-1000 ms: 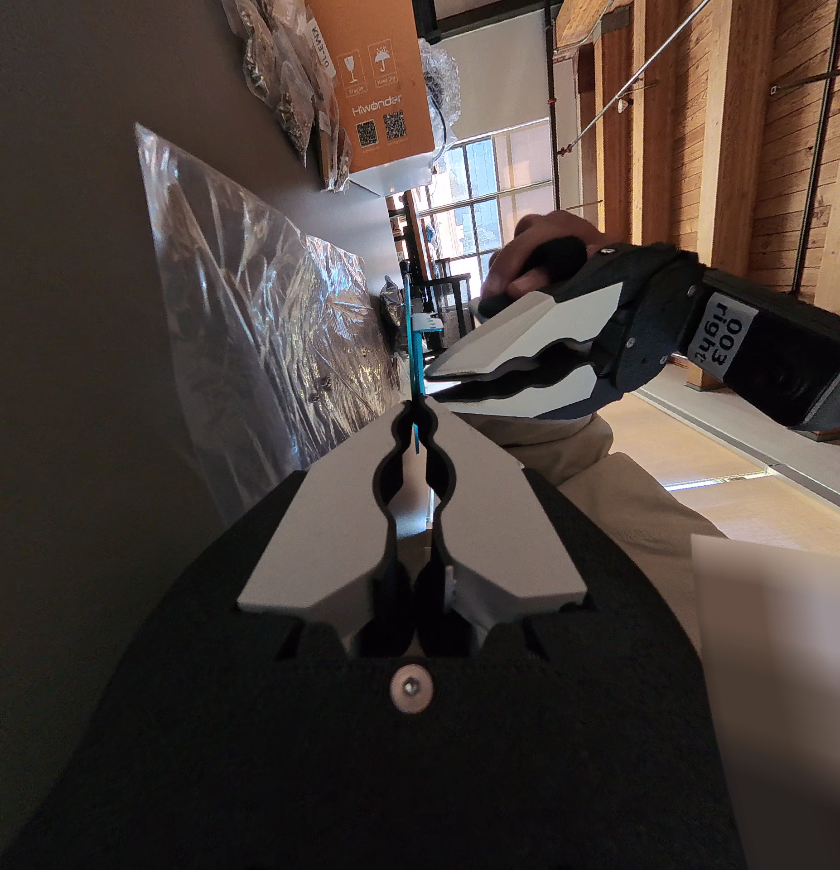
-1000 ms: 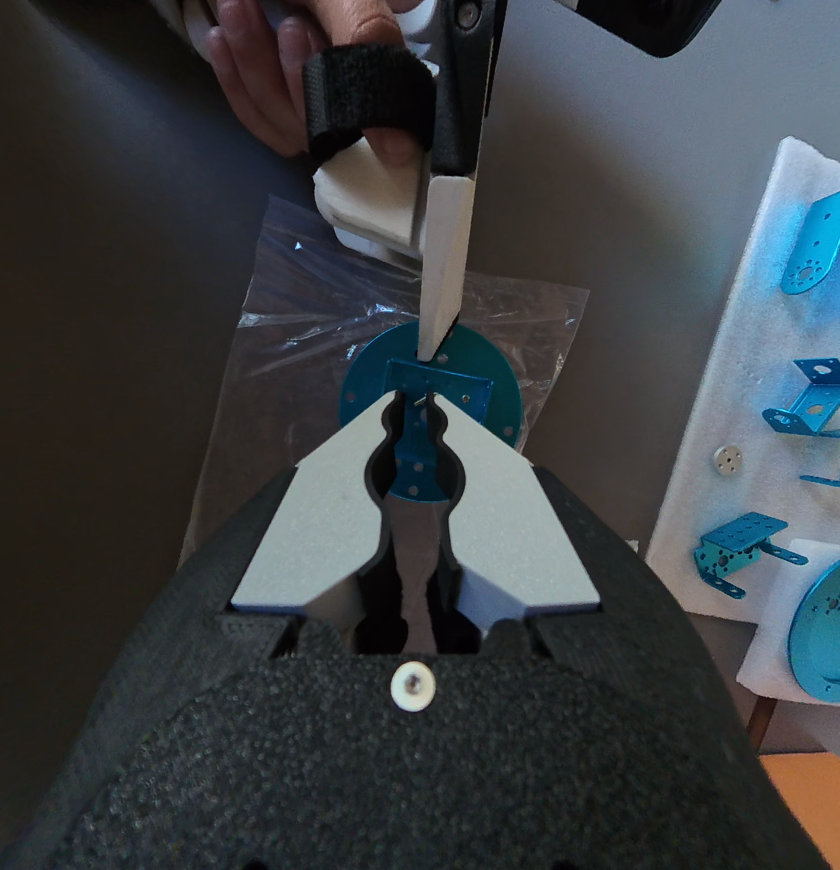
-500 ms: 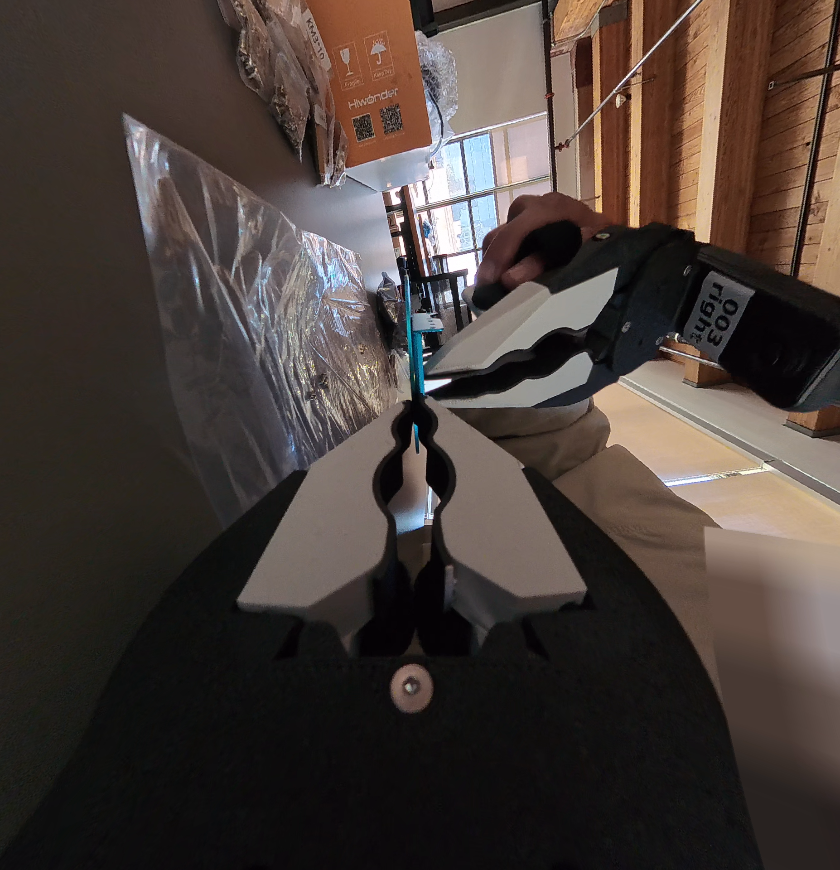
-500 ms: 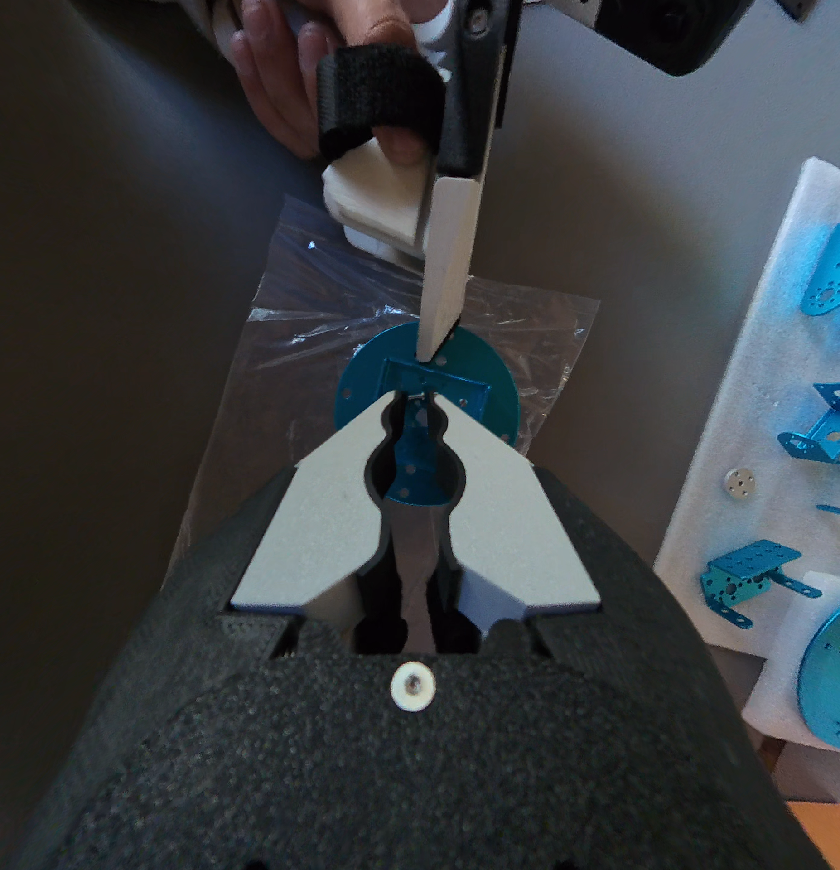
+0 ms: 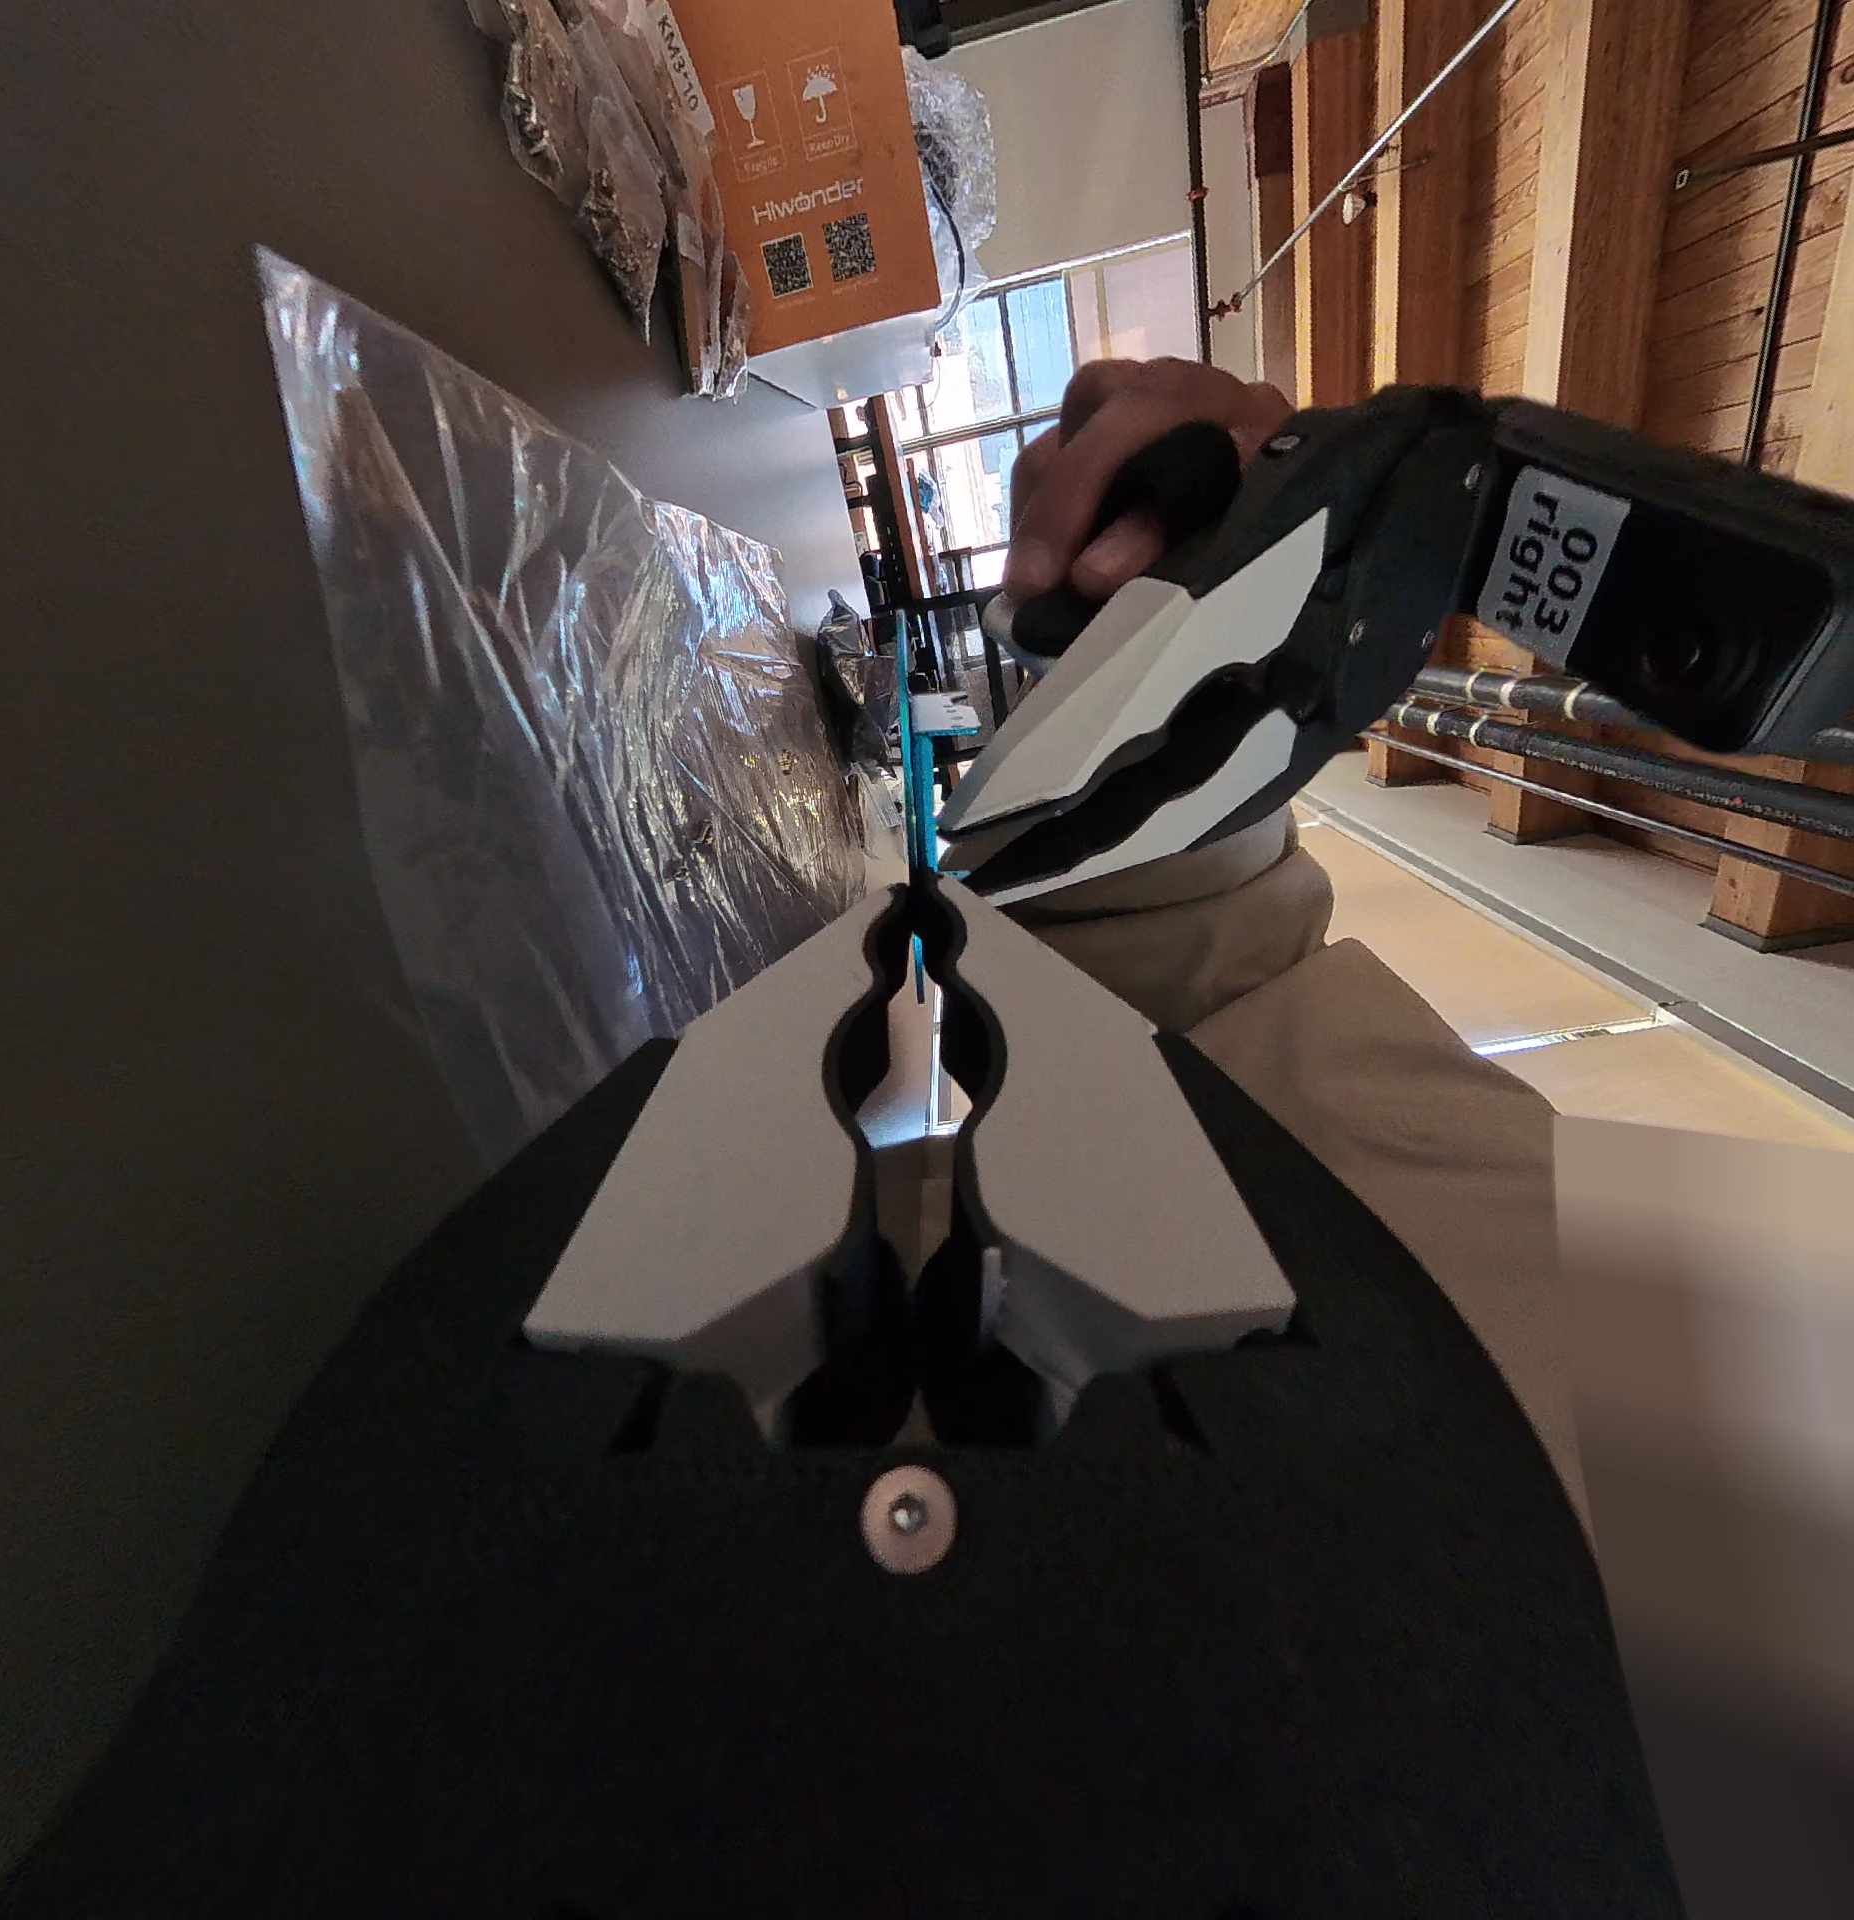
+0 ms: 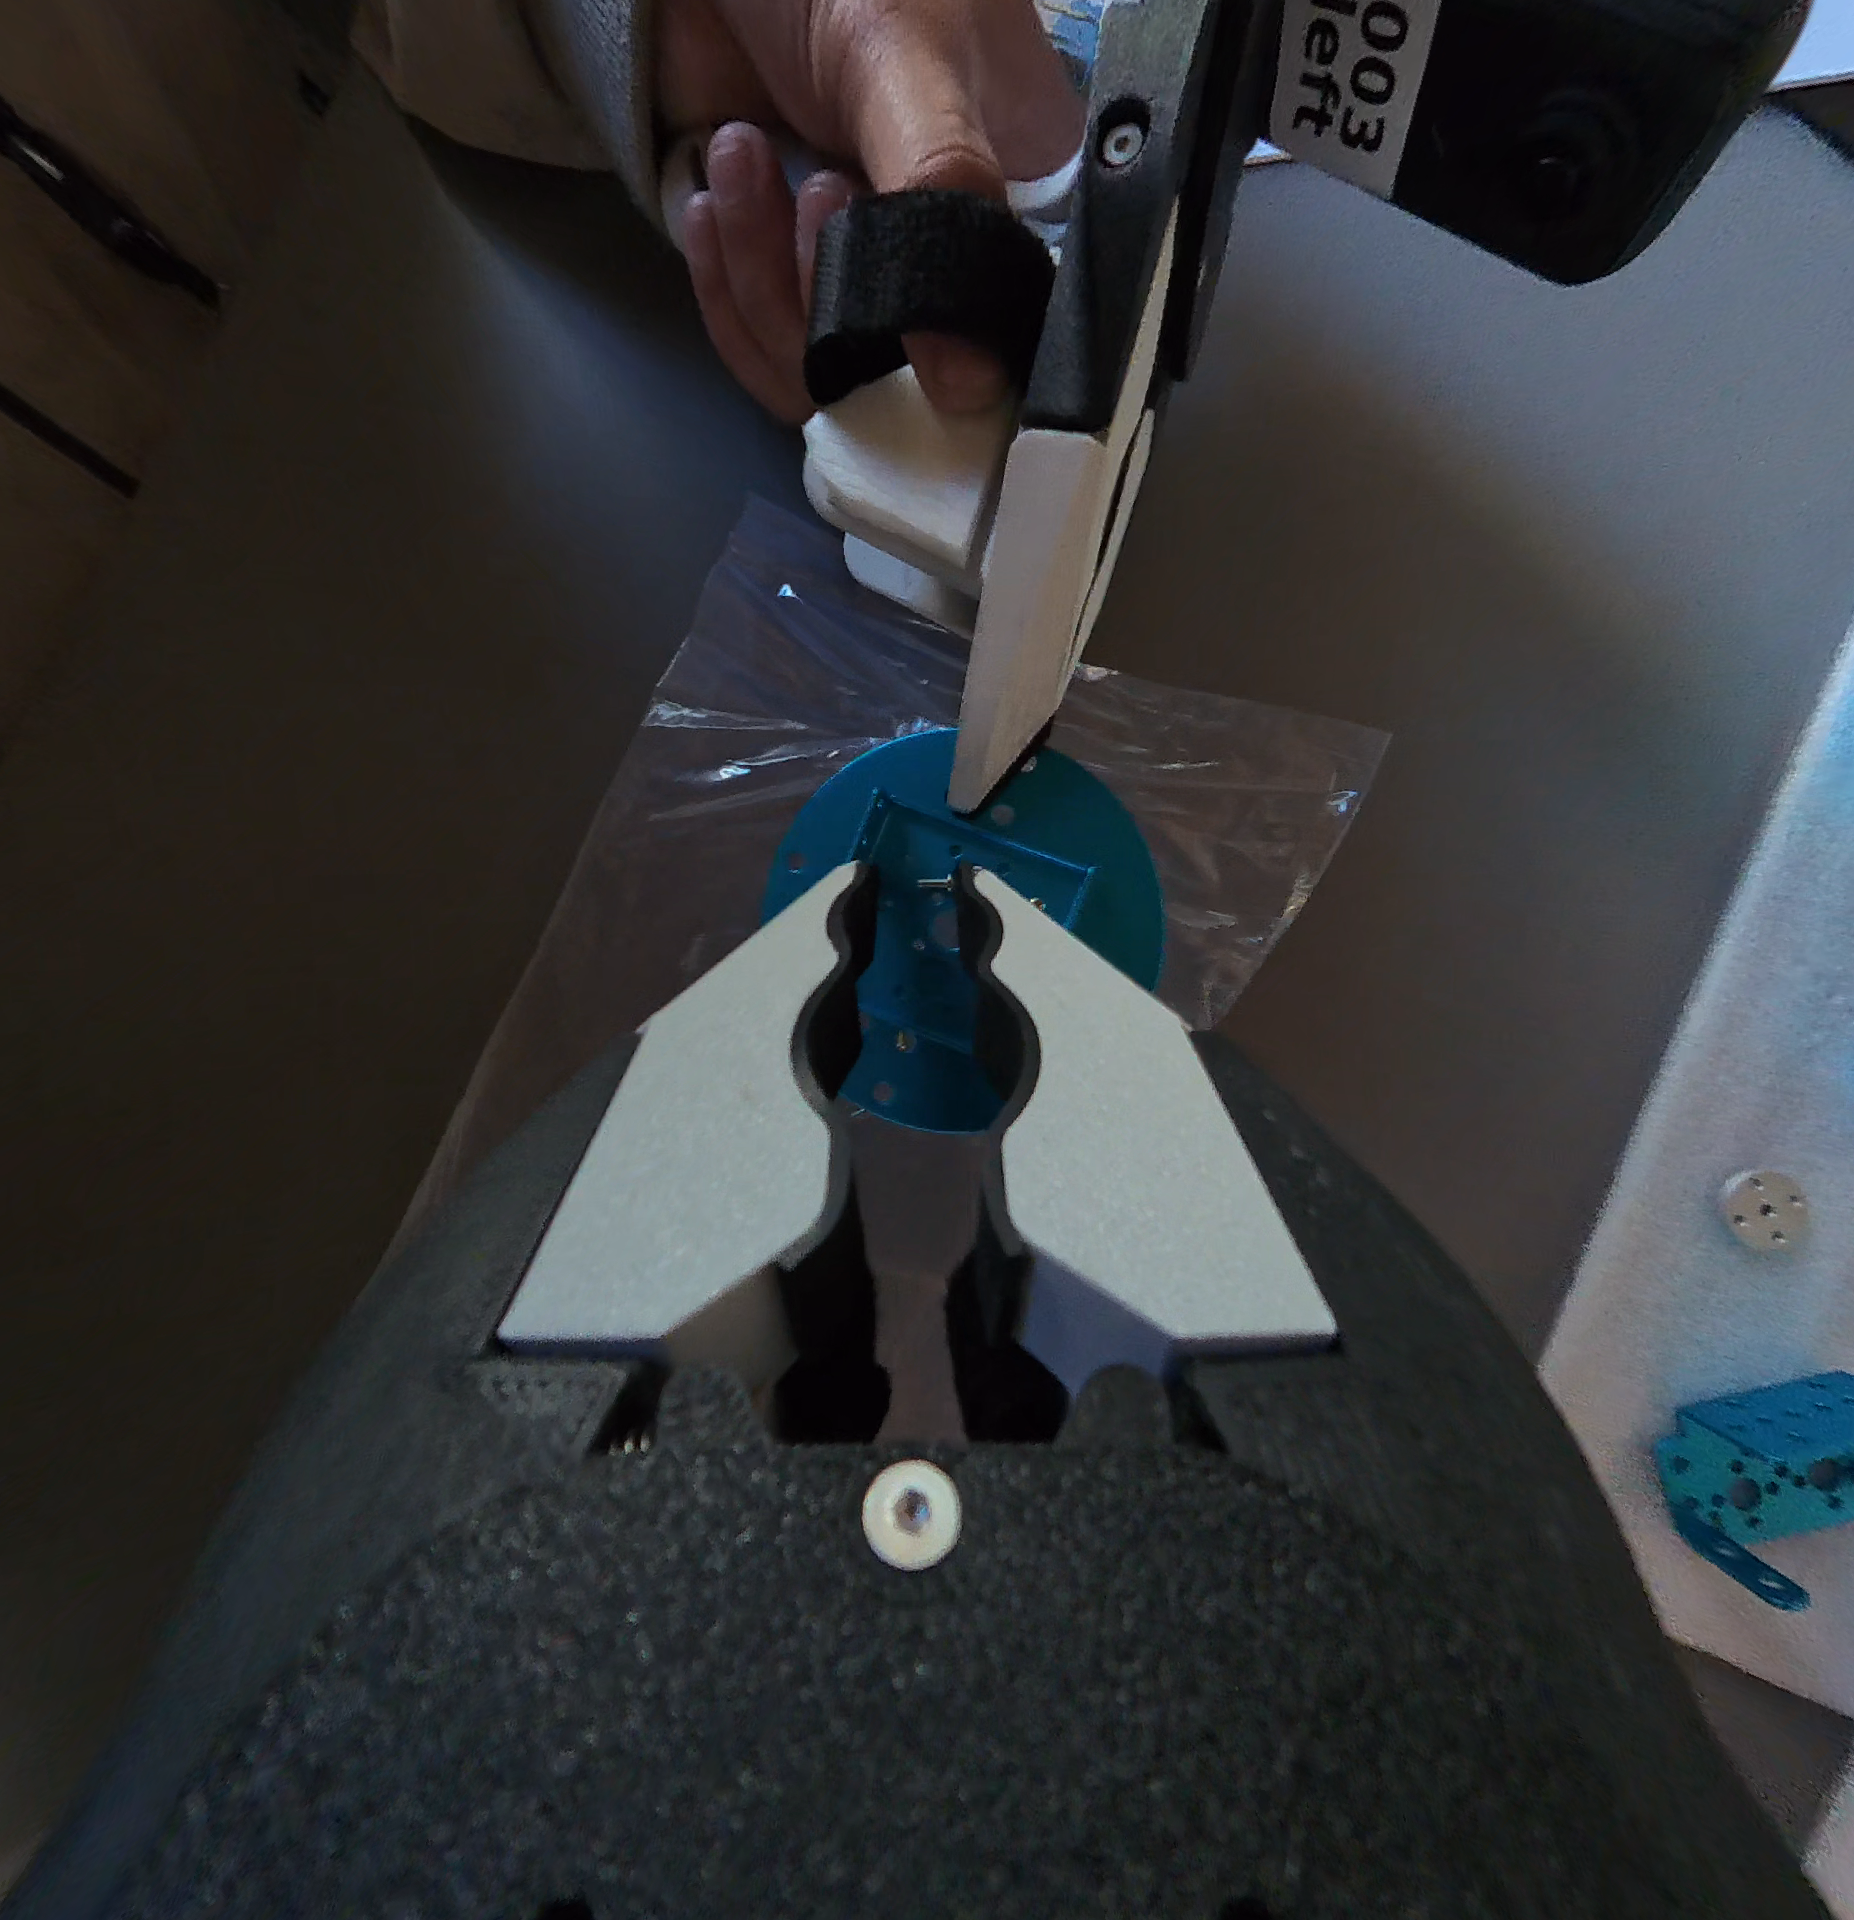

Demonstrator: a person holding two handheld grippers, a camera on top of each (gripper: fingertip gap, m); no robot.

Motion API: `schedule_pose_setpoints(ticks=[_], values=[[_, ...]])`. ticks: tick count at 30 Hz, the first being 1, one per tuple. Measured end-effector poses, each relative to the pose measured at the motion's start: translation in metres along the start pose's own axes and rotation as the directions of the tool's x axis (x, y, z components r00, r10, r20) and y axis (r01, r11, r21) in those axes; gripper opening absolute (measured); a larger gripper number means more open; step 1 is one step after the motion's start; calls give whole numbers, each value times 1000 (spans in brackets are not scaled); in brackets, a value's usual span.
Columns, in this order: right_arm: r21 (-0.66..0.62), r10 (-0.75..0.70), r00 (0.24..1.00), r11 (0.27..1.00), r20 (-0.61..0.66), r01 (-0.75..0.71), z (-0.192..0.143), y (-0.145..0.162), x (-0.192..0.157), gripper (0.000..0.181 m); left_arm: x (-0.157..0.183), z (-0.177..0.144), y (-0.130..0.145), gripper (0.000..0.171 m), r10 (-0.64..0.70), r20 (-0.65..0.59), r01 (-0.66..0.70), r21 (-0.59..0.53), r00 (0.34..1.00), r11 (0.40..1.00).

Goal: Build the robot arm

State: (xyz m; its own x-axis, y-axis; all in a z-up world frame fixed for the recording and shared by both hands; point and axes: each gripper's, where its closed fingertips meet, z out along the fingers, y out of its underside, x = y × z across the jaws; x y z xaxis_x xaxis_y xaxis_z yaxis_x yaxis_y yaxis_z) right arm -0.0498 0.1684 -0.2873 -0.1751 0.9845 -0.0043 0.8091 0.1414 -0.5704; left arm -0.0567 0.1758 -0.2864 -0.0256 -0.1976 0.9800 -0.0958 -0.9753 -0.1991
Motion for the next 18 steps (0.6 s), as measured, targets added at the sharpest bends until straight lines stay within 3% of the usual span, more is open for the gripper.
schedule_pose_setpoints(ticks=[7, 10, 18], values=[[45, 53, 993, 997, 102, -58, -3, 0, -1, 21, 0, -1, -1, 0, -7, -8, 7, 4, 1000, 1000], [90, 91, 988, 991, 123, -102, -4, -7, -5, 34, 1, -2, -2, 0, -17, -17, 17, 8, 1000, 1000], [100, 35, 999, 994, -37, -32, 1, -2, -6, 37, 2, 2, 4, 0, -22, -23, 22, -16, 999, 1000]])
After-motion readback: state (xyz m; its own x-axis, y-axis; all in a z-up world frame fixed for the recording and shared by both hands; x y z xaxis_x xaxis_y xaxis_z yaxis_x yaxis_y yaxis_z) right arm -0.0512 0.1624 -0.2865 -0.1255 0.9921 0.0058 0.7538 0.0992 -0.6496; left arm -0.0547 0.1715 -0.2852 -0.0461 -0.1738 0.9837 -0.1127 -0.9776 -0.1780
